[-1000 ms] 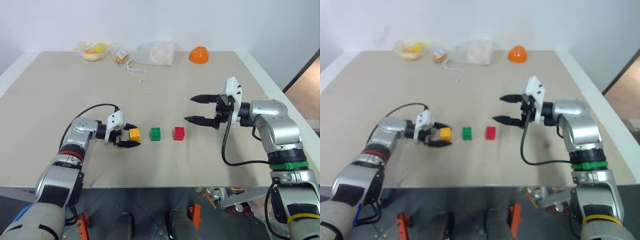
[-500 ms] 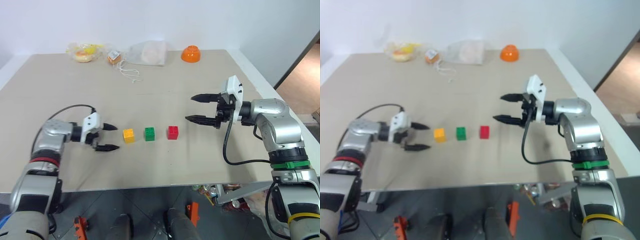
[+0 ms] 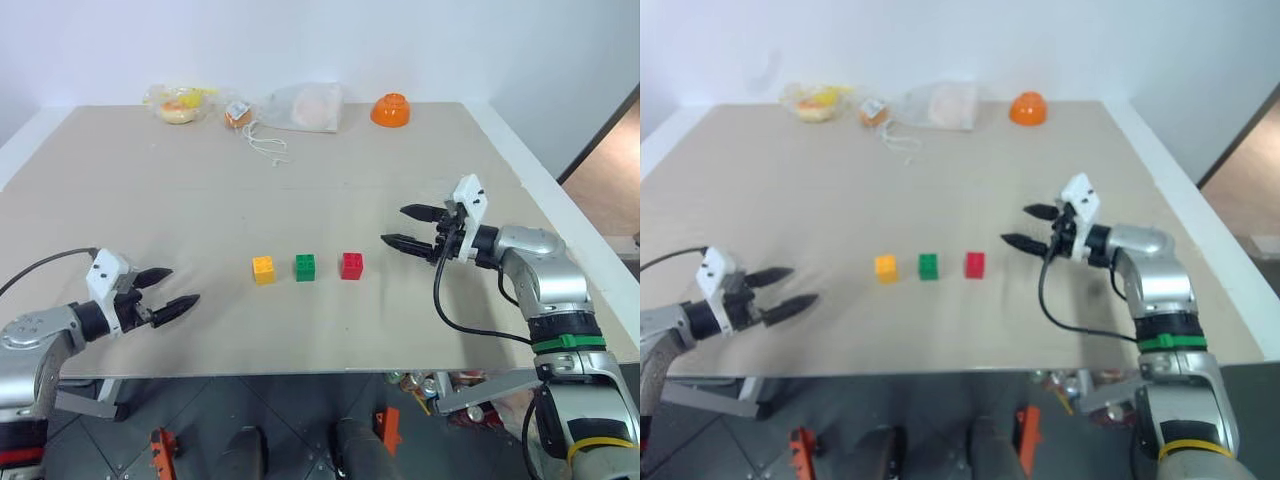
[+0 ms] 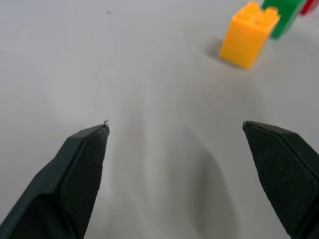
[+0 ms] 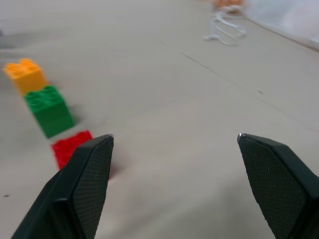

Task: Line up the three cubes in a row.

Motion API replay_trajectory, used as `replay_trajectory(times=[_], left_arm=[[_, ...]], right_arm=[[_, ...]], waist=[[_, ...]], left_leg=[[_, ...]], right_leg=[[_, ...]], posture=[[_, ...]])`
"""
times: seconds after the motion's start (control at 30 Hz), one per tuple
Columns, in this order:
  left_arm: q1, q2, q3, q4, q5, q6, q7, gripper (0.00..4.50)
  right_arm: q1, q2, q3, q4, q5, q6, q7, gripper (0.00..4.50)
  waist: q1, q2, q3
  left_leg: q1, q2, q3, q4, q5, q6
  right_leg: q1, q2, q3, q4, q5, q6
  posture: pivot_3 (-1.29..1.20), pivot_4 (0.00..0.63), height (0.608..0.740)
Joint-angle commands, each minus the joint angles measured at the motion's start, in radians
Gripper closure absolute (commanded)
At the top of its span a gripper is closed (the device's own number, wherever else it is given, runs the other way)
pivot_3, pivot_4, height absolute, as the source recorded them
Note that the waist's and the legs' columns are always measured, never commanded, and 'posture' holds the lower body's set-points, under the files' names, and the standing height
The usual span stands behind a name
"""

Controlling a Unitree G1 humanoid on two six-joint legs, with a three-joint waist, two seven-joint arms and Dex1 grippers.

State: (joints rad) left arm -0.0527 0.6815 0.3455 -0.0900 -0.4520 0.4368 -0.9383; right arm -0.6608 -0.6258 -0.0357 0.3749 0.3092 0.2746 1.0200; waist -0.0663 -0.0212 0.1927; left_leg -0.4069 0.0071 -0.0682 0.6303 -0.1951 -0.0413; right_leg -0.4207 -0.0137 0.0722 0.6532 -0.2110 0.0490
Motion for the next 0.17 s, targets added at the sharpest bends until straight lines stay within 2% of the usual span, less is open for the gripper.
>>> replay_trajectory(times=[0.03, 0.17], left_arm=[[0.064, -0.025, 0.05, -0.126, -0.048, 0.026, 0.066, 0.05], [0.116, -0.047, 0.04, -0.185, -0.062, 0.019, 0.096, 0.05]], right_arm=[[0.052, 0.001, -0.047, -0.087, 0.035, 0.022, -0.023, 0.4], [0.095, -0.022, -0.056, -0.14, 0.052, 0.053, -0.012, 0.4]], waist=[[-0.001, 0.0, 0.0], [-0.001, 0.0, 0.0]], left_leg=[[0.0, 0.0, 0.0, 0.0, 0.0, 0.0], [0.0, 0.002, 0.001, 0.0, 0.0, 0.0]], right_leg=[[0.0, 0.0, 0.0, 0.0, 0.0, 0.0], [0.0, 0.002, 0.001, 0.0, 0.0, -0.001]], posture=[[0.0, 0.15, 0.74], [0.0, 0.15, 0.74]])
